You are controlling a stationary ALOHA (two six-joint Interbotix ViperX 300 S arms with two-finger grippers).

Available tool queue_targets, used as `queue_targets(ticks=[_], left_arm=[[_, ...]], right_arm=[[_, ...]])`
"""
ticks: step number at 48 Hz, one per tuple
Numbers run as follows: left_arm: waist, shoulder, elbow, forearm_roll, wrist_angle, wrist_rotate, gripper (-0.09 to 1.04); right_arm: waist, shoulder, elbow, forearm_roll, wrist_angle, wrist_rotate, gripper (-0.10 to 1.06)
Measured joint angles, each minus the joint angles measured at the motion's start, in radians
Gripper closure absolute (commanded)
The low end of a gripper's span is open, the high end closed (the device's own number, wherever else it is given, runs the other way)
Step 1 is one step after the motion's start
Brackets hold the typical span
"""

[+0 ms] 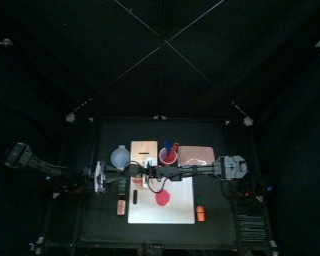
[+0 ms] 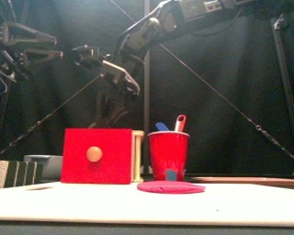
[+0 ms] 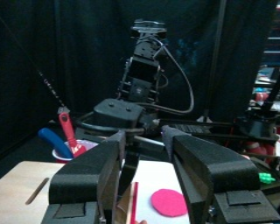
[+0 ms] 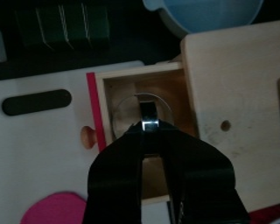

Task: Get the cutter from the drawer then cut the dough then place the extra dough in the bowl
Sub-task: Place the cutter on the board

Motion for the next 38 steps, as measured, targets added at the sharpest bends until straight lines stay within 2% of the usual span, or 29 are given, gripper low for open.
queue_targets(ticks=[11, 25, 29, 33, 35, 38], left_arm=[[0.002, -0.011, -0.002, 0.011, 0.000, 0.000, 0.17], [0.002, -0.012, 0.008, 0.008, 0.002, -0.003, 0.17], [0.002, -0.011, 0.011, 0.005, 0.002, -0.003, 0.17], [0.002, -0.011, 0.011, 0.005, 0.002, -0.002, 0.17], [0.002, -0.011, 0.011, 0.005, 0.002, -0.003, 0.17], [0.002, -0.011, 0.011, 0.005, 0.002, -0.002, 0.17]], right_arm=[[0.006, -0.009, -0.064, -0.008, 0.074, 0.000, 0.48], [0.014, -0.021, -0.124, -0.061, 0.170, 0.000, 0.48], [0.017, -0.049, -0.127, -0.057, 0.189, 0.025, 0.48], [0.020, -0.091, -0.118, -0.048, 0.207, 0.083, 0.48], [0.025, -0.126, -0.094, -0.051, 0.225, 0.124, 0.48], [0.035, -0.173, -0.049, -0.069, 0.250, 0.158, 0.48]])
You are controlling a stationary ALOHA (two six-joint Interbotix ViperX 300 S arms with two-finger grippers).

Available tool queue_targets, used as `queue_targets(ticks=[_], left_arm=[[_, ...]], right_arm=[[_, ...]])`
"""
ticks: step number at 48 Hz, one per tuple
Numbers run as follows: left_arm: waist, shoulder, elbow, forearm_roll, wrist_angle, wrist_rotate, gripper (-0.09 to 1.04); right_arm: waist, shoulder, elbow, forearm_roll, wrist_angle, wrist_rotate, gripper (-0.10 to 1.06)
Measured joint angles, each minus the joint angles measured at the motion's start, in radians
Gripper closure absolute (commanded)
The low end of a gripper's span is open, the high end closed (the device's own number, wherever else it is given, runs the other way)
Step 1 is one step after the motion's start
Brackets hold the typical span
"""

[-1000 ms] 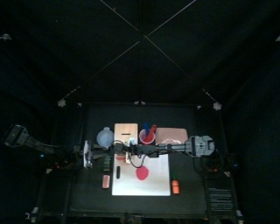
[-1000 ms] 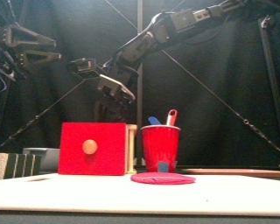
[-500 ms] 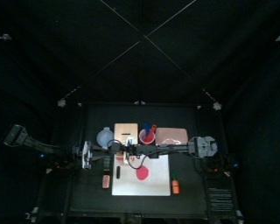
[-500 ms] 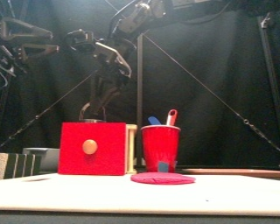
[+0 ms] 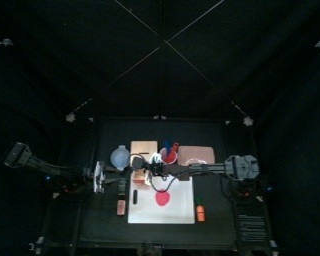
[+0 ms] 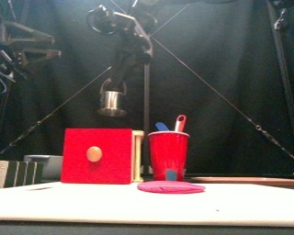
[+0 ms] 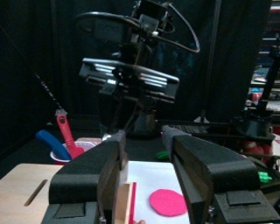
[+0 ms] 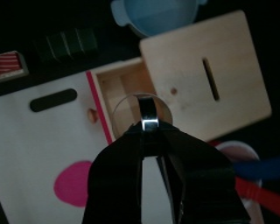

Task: Get the cutter from the drawer then cut the dough then place the extra dough in the bowl
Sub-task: Place the cutter on the board

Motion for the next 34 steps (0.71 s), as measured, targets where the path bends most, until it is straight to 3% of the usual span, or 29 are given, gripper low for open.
queue_targets(ticks=[8, 15, 25, 34], left_arm=[[0.003, 0.000, 0.000, 0.000, 0.000, 0.000, 0.17], [0.026, -0.002, 0.000, -0.002, 0.000, 0.000, 0.17], [0.051, 0.003, 0.000, -0.021, 0.000, -0.005, 0.17], [0.061, 0.005, -0.014, -0.091, 0.000, -0.006, 0.17]], right_arm=[[0.054, -0.163, 0.201, -0.064, 0.046, 0.098, 0.48], [0.120, -0.304, 0.403, -0.074, 0.025, 0.207, 0.48], [0.218, -0.417, 0.712, -0.110, -0.132, 0.374, 0.48], [0.249, -0.419, 0.865, -0.158, -0.308, 0.472, 0.48]])
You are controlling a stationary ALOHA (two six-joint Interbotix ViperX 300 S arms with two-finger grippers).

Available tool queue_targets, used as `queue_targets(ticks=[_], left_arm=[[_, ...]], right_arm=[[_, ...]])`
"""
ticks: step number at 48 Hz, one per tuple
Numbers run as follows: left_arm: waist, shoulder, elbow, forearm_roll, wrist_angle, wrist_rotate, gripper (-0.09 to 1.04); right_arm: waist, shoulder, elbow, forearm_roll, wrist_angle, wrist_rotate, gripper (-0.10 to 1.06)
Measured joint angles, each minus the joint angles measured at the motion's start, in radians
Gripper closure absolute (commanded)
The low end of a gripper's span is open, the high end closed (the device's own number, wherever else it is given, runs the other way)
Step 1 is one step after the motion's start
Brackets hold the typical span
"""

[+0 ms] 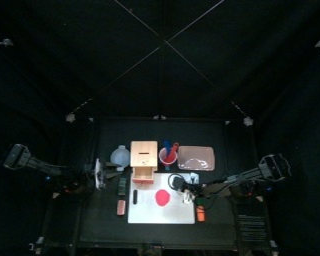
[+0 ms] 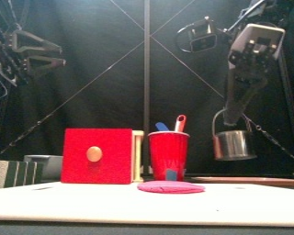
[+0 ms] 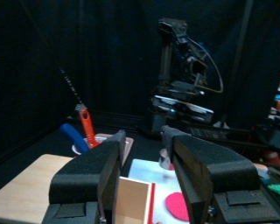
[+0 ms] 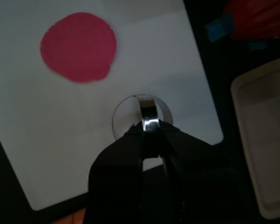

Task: Get the cutter from the drawer then cut the dough then place the extra dough in the bowl
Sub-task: Place the cutter on the board

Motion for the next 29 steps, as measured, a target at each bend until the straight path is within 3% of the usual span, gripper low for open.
queue_targets(ticks=[14, 22, 29], left_arm=[[0.034, 0.002, -0.037, -0.069, 0.006, 0.002, 0.17], [0.058, 0.002, -0.044, -0.118, 0.038, -0.002, 0.17], [0.072, 0.002, -0.063, -0.152, 0.087, 0.002, 0.17]], right_arm=[[0.000, 0.049, 0.054, -0.121, -0.034, 0.048, 0.46], [-0.002, 0.061, 0.063, -0.129, -0.058, 0.052, 0.39], [0.000, 0.061, 0.066, -0.118, -0.069, 0.052, 0.24]])
